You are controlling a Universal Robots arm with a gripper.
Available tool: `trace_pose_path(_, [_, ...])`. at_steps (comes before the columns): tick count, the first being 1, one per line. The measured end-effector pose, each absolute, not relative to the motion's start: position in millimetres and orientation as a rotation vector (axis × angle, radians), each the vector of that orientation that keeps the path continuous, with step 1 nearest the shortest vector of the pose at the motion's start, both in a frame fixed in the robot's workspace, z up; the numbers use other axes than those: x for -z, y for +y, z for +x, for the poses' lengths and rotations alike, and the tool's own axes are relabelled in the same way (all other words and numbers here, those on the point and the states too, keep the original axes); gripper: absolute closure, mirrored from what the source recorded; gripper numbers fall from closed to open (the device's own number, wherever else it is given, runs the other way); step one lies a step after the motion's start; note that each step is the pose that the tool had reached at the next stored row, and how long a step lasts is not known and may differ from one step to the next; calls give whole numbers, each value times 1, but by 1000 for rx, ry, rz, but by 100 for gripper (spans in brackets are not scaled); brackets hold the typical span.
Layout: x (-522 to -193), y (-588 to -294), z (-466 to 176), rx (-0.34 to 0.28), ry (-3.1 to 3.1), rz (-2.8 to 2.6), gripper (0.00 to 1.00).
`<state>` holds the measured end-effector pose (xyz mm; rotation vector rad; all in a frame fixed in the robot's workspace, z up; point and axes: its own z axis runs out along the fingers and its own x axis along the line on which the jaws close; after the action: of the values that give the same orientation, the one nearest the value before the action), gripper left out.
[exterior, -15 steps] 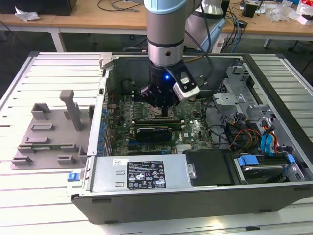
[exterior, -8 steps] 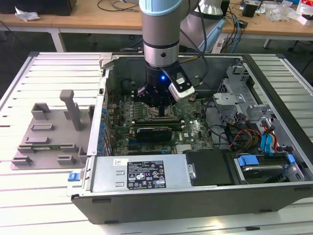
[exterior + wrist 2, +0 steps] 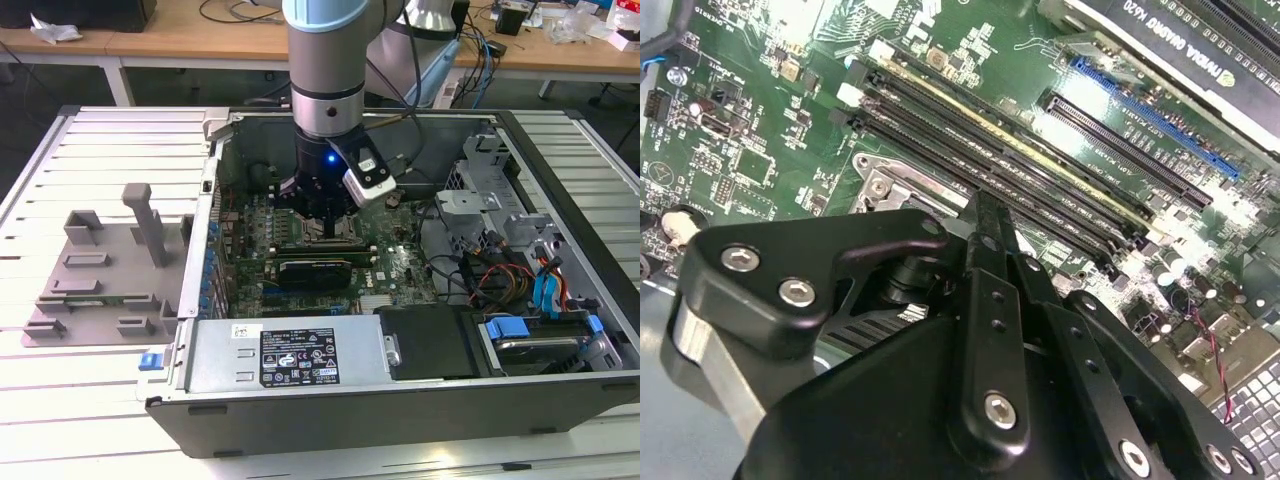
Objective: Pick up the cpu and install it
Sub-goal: 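Install the second cpu locking lever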
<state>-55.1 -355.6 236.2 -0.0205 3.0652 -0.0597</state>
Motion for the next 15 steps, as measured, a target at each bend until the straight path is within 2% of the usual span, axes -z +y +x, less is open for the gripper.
trace_pose_path(15, [-234,-355,-64,60,3065,-20,89])
